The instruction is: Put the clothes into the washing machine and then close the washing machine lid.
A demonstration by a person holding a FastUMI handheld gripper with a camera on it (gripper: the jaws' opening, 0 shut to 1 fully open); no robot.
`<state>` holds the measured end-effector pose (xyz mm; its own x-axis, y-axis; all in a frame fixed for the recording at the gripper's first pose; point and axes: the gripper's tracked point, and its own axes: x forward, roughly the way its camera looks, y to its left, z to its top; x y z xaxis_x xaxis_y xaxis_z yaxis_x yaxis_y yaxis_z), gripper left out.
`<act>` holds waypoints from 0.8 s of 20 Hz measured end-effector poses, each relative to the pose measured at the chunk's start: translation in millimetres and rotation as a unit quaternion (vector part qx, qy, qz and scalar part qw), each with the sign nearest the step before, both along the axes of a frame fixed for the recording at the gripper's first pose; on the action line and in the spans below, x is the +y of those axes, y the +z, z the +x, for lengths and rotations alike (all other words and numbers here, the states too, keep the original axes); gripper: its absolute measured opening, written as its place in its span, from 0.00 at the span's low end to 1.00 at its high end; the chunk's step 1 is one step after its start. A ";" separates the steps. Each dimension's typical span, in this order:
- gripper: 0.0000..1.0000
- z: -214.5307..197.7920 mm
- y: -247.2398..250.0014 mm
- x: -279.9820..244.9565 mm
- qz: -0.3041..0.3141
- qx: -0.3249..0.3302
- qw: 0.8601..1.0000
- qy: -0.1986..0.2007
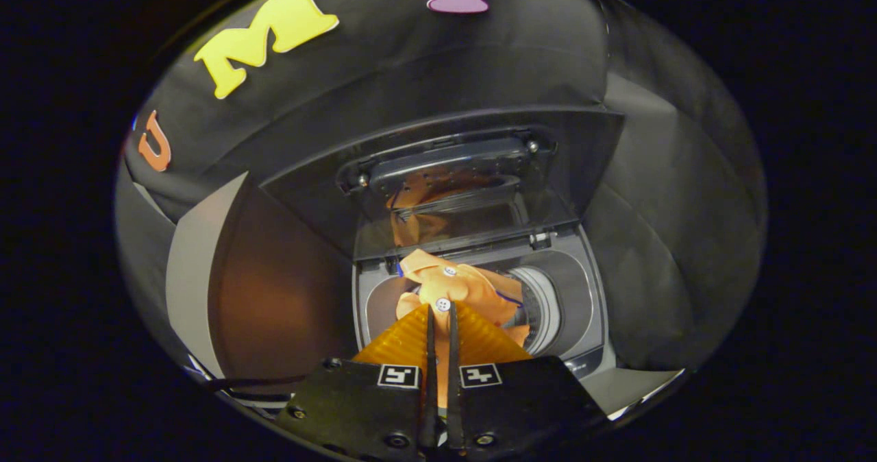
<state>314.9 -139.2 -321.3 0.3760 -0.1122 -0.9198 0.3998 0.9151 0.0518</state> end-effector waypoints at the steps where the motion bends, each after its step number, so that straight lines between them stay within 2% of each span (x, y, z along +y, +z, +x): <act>1: 0.09 0.4 -6.1 0.5 -0.001 0.005 1.000 0.000; 6: 0.11 1.0 -27.8 -1.8 0.000 0.023 1.000 -0.011; 8: 0.16 7.4 -28.0 1.9 0.012 0.016 1.000 -0.005; 9: 0.15 8.5 -24.4 3.2 0.009 0.015 1.000 -0.001; 13: 0.48 24.7 8.5 10.4 -0.026 -0.012 0.999 0.029; 16: 0.49 48.7 52.7 33.3 -0.025 -0.061 0.994 0.082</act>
